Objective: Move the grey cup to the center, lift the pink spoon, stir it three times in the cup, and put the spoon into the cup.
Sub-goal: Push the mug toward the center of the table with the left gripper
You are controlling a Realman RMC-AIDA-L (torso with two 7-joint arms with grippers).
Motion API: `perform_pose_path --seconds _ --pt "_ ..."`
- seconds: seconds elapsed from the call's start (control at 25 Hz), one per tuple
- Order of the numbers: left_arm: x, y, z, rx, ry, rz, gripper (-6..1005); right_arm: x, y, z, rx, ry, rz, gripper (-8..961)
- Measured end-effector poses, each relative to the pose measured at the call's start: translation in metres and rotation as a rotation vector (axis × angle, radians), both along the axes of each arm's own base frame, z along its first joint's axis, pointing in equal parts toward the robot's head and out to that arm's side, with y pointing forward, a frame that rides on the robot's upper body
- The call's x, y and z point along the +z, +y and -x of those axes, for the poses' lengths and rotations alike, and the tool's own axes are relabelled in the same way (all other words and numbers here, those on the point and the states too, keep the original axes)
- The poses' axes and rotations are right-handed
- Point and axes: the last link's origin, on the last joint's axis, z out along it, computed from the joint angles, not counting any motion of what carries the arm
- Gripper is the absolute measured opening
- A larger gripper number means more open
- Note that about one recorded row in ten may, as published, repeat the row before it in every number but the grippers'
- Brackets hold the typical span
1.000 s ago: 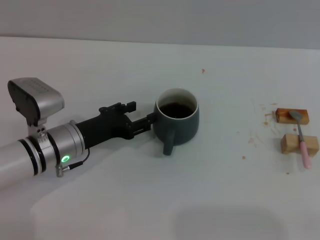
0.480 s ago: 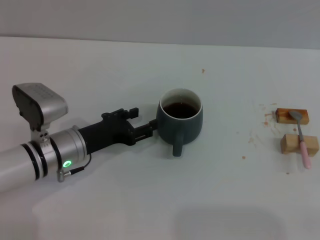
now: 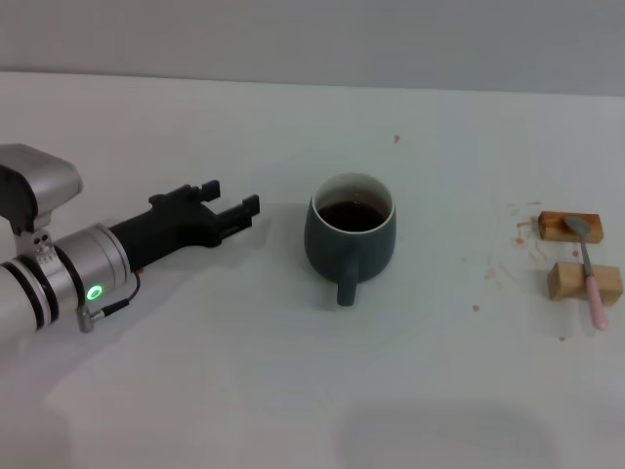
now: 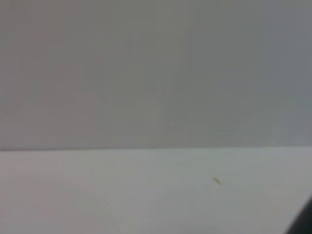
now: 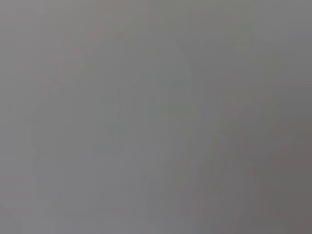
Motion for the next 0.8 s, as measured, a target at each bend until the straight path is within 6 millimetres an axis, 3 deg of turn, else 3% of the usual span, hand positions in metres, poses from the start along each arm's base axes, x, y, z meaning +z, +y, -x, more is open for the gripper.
perform_pose_path --seconds 0.44,0.8 --pt "-0.011 0.015 -0.017 0.021 -0.001 -0.062 722 0.001 0.014 0.005 0.022 -0.009 0.018 702" --pt "-0.024 0.022 -0.027 0.045 0.020 -0.063 722 0.003 0.014 0.004 0.022 -0.022 0.017 699"
